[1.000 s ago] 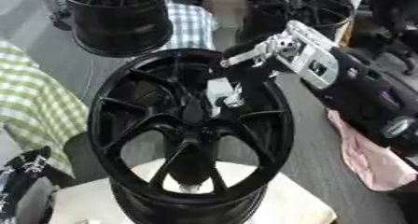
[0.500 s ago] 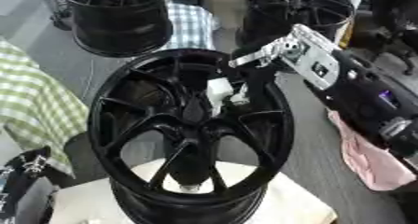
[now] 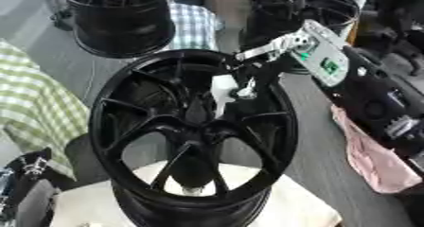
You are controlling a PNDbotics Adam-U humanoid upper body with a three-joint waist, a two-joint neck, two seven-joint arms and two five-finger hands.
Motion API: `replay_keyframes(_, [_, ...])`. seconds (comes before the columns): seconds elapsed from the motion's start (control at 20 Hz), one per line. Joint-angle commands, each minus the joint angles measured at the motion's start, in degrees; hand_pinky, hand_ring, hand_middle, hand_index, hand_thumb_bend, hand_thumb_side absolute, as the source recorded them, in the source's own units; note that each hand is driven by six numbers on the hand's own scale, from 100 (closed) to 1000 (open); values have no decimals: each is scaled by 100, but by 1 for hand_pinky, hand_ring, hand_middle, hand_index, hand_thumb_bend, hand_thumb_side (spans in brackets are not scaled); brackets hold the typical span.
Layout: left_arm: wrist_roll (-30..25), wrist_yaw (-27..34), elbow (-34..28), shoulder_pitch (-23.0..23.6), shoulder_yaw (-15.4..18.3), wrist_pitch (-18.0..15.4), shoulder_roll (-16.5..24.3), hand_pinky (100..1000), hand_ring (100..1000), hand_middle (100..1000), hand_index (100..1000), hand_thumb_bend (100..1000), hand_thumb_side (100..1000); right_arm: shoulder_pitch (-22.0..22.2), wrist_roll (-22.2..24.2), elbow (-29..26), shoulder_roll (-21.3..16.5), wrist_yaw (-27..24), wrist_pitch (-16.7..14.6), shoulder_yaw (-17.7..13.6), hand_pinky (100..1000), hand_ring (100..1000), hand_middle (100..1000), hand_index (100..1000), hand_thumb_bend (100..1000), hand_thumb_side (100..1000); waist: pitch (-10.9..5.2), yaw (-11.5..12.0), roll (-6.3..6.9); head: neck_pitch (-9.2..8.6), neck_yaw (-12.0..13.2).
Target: Pull the pin out of the wheel hub.
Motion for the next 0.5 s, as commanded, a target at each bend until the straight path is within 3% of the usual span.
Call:
replay_keyframes(0.05, [7, 4, -98, -61, 3, -9, 115, 700, 666, 645, 754, 378, 604, -178, -204, -273, -156, -199, 70, -115, 788, 694, 437, 585, 114, 447, -66, -16, 42, -12, -4])
replay_keyframes(0.25, [17, 5, -91, -46, 11, -8, 125, 700, 666, 645, 754, 378, 603, -238, -387, -638, -375, -530, 241, -182, 782, 679, 420, 570, 101, 433, -77, -40, 36, -12, 12])
replay_keyframes(0.5, [36, 6, -81, -21, 29, -8, 147, 700, 666, 645, 754, 379, 603, -278, -650, -1261, -945, -1000, 569, -497, 775, 655, 387, 539, 100, 409, -96, -90, 16, -12, 35])
